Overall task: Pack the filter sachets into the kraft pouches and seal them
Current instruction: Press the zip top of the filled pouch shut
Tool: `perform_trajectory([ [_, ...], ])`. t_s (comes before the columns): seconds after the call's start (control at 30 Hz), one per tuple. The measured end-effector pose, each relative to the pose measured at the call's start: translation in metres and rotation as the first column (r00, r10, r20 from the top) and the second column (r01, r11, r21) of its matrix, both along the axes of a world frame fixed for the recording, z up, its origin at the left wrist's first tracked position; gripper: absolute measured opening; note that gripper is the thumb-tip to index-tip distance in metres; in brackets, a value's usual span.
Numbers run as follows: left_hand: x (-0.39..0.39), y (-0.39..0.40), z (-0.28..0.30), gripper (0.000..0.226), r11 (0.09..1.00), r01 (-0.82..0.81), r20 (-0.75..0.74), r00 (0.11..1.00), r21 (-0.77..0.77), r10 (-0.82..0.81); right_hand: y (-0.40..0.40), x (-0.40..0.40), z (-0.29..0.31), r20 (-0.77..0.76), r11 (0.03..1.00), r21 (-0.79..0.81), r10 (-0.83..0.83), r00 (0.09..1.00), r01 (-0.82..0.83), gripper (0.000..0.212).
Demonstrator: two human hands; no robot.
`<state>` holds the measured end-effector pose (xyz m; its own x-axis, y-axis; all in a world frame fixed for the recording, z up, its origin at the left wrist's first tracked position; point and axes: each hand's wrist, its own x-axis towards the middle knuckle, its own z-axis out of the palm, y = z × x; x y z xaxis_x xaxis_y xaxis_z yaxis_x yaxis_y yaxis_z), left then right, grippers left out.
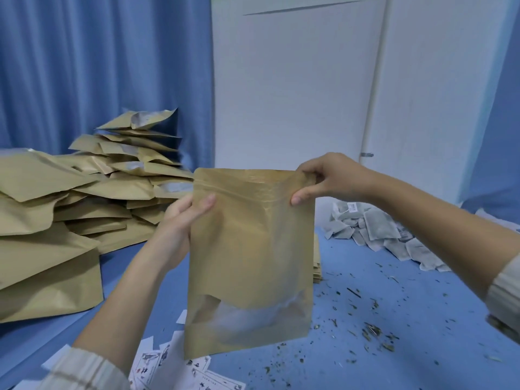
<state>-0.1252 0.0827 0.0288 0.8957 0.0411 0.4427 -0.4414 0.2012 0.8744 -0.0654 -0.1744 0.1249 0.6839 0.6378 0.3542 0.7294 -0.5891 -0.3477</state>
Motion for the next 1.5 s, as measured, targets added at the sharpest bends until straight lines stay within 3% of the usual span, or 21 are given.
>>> perform_trajectory([
  [0.1,0.004,-0.007,0.009,0.031,0.984,-0.169,0.036,0.985,0.053,0.167,0.001,0.003,-0.003,-0.076,0.996,0.072,0.062,0.995,-0.056,0.04],
  [0.2,0.01,-0.009,0.009,0.015,0.966,-0.256,-0.021,0.966,-0.032,0.256,-0.004,0.008,-0.004,-0.103,0.984,0.172,0.057,0.993,-0.038,0.044],
  [0.27,0.011,-0.006,0.008,0.01,0.945,-0.315,-0.039,0.949,-0.087,0.313,-0.011,0.013,-0.008,-0.099,0.972,0.233,0.017,0.995,0.006,0.033],
  [0.43,0.015,-0.015,0.001,0.03,0.896,-0.441,-0.033,0.898,-0.057,0.44,-0.014,0.02,-0.018,-0.105,0.925,0.374,-0.026,0.994,0.064,0.014],
  [0.53,0.016,-0.016,-0.001,0.028,0.871,-0.49,-0.074,0.87,-0.031,0.487,-0.011,0.023,-0.018,-0.149,0.886,0.456,-0.019,0.989,0.086,0.039],
  [0.6,0.018,-0.02,-0.001,0.024,0.833,-0.553,-0.034,0.833,-0.019,0.552,-0.009,0.023,-0.013,-0.111,0.931,0.332,-0.122,0.986,0.153,0.056],
  [0.67,0.016,-0.029,-0.001,0.024,0.78,-0.623,0.059,0.782,0.06,0.62,0.0,0.018,-0.006,0.075,0.975,0.09,-0.211,0.975,0.204,0.06],
  [0.7,0.014,-0.034,0.0,0.029,0.751,-0.652,0.11,0.758,0.102,0.643,0.009,0.012,-0.002,0.169,0.979,0.017,-0.205,0.964,0.205,0.055],
  [0.77,0.014,-0.042,0.0,0.042,0.723,-0.678,0.178,0.734,0.131,0.656,0.03,0.0,0.006,0.179,0.992,0.027,-0.123,0.976,0.12,0.042],
  [0.83,0.012,-0.047,0.002,0.041,0.726,-0.676,0.206,0.734,0.124,0.648,0.051,-0.012,0.012,0.156,0.998,-0.009,-0.052,0.986,0.054,0.036],
  [0.9,0.009,-0.051,0.003,0.032,0.767,-0.635,0.183,0.768,0.092,0.614,0.063,-0.016,0.017,0.226,0.99,-0.122,-0.045,0.973,0.074,0.029],
  [1.07,0.003,-0.048,0.001,0.028,0.824,-0.566,0.144,0.818,0.033,0.557,0.066,-0.015,0.017,0.164,0.988,-0.147,-0.023,0.986,0.048,0.012],
  [1.23,0.0,-0.044,0.001,0.023,0.851,-0.523,0.156,0.838,-0.037,0.522,0.072,-0.023,0.012,0.104,0.991,-0.129,-0.019,0.994,0.032,0.014],
  [1.5,-0.008,-0.041,0.007,0.018,0.809,-0.585,0.115,0.801,-0.055,0.587,0.081,-0.023,0.007,0.173,0.997,-0.061,-0.041,0.984,0.052,0.017],
])
